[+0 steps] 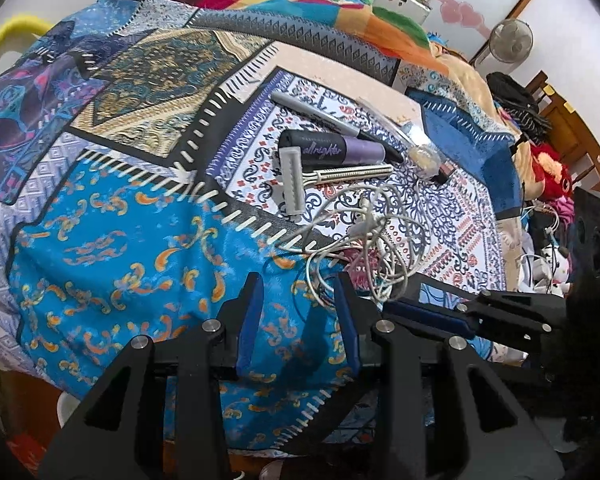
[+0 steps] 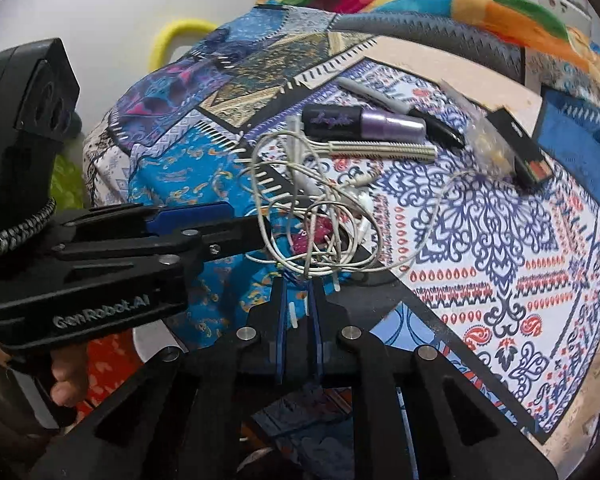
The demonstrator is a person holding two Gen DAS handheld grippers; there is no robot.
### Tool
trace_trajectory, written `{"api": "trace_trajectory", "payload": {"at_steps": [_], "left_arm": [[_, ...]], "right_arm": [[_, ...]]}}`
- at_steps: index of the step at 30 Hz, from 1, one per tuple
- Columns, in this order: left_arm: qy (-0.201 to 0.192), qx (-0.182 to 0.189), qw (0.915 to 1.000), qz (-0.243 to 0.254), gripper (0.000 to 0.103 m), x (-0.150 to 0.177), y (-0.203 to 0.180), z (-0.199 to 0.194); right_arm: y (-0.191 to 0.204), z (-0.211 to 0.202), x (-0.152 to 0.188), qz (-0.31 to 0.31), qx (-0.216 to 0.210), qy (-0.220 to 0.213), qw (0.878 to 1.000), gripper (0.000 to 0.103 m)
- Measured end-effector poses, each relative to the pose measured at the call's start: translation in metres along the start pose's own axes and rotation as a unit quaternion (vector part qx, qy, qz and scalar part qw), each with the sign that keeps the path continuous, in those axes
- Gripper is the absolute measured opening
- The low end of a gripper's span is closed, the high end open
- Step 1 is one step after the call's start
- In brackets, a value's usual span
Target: Collect trash
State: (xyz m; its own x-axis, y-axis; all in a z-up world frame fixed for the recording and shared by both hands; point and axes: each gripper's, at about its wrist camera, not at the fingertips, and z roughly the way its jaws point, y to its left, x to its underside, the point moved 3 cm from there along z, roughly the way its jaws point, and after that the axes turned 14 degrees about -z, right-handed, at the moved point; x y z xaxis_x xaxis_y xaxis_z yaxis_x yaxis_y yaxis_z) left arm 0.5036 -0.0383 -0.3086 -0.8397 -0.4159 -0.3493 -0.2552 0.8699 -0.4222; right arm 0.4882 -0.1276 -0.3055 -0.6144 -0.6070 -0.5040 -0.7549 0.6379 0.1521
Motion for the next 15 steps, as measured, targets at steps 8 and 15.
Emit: {"api": "trace_trajectory", "payload": {"at_steps": [8, 15], "left_arm": [[-0.034, -0.026, 0.9991, -0.005, 0.035, 0.001, 0.027, -0.043], [-0.036, -0.026, 0.9988, -0.02, 0.035, -0.002, 0.041, -0.046]], "right_arm": [[0.017, 0.003, -0.008, -0.033, -0.006, 0.009, 0.999, 0.011], [0.015, 0.019, -0.016, -0.05, 0.029, 0.025, 0.998, 0.011]]}}
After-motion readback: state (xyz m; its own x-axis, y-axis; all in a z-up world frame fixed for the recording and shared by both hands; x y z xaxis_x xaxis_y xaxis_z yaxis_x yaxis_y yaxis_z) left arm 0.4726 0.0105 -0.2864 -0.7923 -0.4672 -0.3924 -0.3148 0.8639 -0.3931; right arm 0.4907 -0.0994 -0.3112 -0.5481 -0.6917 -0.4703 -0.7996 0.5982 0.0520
